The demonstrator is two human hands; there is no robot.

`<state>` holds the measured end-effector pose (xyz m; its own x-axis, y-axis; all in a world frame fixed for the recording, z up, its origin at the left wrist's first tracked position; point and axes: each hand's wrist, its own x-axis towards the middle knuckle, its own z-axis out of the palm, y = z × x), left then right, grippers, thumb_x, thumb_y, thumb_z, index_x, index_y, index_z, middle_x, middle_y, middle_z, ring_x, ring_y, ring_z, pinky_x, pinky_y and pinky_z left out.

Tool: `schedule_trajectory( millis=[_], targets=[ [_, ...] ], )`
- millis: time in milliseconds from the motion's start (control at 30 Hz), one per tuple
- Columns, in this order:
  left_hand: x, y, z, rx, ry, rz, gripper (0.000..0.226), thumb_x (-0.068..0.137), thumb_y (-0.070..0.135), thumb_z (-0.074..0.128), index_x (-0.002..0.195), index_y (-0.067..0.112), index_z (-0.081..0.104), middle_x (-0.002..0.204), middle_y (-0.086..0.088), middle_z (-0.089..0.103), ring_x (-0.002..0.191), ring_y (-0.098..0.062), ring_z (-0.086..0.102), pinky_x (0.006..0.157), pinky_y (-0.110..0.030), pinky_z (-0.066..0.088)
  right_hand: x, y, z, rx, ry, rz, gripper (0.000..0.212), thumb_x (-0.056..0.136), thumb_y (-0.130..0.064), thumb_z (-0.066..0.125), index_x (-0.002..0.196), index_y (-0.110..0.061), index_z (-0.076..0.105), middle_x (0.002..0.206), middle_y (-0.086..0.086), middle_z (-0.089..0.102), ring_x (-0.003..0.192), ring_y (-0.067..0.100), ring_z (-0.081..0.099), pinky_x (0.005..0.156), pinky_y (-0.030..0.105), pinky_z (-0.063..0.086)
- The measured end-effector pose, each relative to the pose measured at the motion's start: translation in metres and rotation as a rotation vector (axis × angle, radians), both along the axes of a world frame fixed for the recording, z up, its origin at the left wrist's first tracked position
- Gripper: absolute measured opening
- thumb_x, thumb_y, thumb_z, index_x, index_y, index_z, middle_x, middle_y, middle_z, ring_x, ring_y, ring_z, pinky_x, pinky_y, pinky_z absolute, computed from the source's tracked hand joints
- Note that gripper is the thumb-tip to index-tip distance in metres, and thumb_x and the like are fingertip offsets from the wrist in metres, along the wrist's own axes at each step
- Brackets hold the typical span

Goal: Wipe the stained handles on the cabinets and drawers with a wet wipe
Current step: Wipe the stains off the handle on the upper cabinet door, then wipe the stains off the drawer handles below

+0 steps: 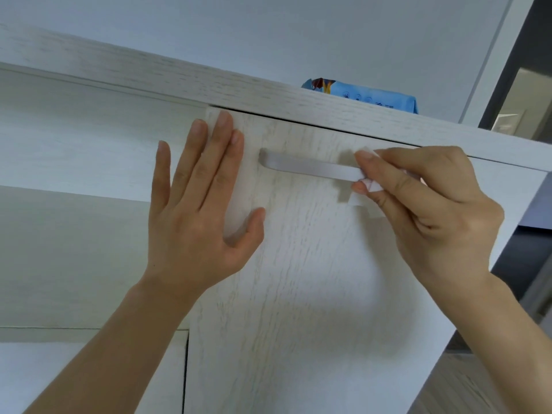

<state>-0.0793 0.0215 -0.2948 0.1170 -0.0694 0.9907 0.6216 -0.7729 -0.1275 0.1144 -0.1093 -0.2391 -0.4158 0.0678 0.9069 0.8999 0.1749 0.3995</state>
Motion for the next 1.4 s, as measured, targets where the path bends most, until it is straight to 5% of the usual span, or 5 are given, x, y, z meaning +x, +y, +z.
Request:
schedule_trajectory(
  millis=[400, 633, 833, 1133, 1400],
  targets=[
    [-0.002, -0.005, 0.002, -0.07, 0.074, 0.084, 0.068, 0.092, 0.031, 0.049, 0.14, -0.01, 0.025, 0.143, -0.032, 0.027, 0.139, -0.042, 0.015, 0.116, -0.047, 0.006, 0.011, -0.01, -0.001, -0.055, 0.4, 0.05, 0.018, 0.089, -0.008, 0.068, 0.106, 0.0, 0.067, 0.096, 0.013, 0.066, 0.091, 0.01, 0.057, 0.082, 0.008, 0.044],
    [-0.02, -0.032, 0.011, -0.2, 0.2, 0.231, 0.065, 0.094, 0.031, 0.05, 0.143, -0.006, 0.027, 0.145, -0.024, 0.025, 0.145, -0.029, 0.013, 0.116, -0.05, 0.015, -0.01, -0.031, 0.041, -0.291, 0.526, 0.084, 0.018, 0.087, -0.009, 0.07, 0.103, -0.003, 0.067, 0.101, -0.002, 0.061, 0.093, 0.019, 0.063, 0.083, 0.016, 0.046],
    [-0.033, -0.083, 0.042, -0.53, 0.386, 0.306, 0.063, 0.088, 0.02, 0.054, 0.142, -0.004, 0.031, 0.147, -0.025, 0.031, 0.137, -0.038, 0.027, 0.114, -0.055, 0.018, -0.026, -0.042, 0.084, -0.613, 0.653, 0.048, 0.016, 0.085, -0.013, 0.071, 0.1, -0.007, 0.069, 0.093, 0.005, 0.068, 0.085, 0.021, 0.064, 0.073, 0.027, 0.049],
    [-0.057, -0.15, 0.132, -0.971, 0.677, 0.338, 0.067, 0.079, 0.014, 0.072, 0.137, -0.006, 0.044, 0.146, -0.022, 0.037, 0.134, -0.038, 0.037, 0.108, -0.058, 0.029, -0.02, -0.065, 0.139, -0.822, 0.927, 0.016, 0.011, 0.089, -0.014, 0.067, 0.098, -0.009, 0.067, 0.095, 0.003, 0.065, 0.084, 0.003, 0.055, 0.076, 0.001, 0.04],
    [-0.086, -0.166, 0.166, -1.111, 0.906, 0.467, 0.063, 0.101, 0.034, 0.03, 0.153, 0.011, 0.003, 0.16, -0.005, -0.003, 0.147, -0.018, -0.001, 0.115, -0.037, -0.013, -0.05, -0.06, 0.153, -1.103, 0.914, 0.027, 0.014, 0.089, -0.021, 0.067, 0.101, -0.014, 0.067, 0.099, 0.0, 0.064, 0.091, 0.014, 0.06, 0.079, 0.023, 0.046]
  ],
)
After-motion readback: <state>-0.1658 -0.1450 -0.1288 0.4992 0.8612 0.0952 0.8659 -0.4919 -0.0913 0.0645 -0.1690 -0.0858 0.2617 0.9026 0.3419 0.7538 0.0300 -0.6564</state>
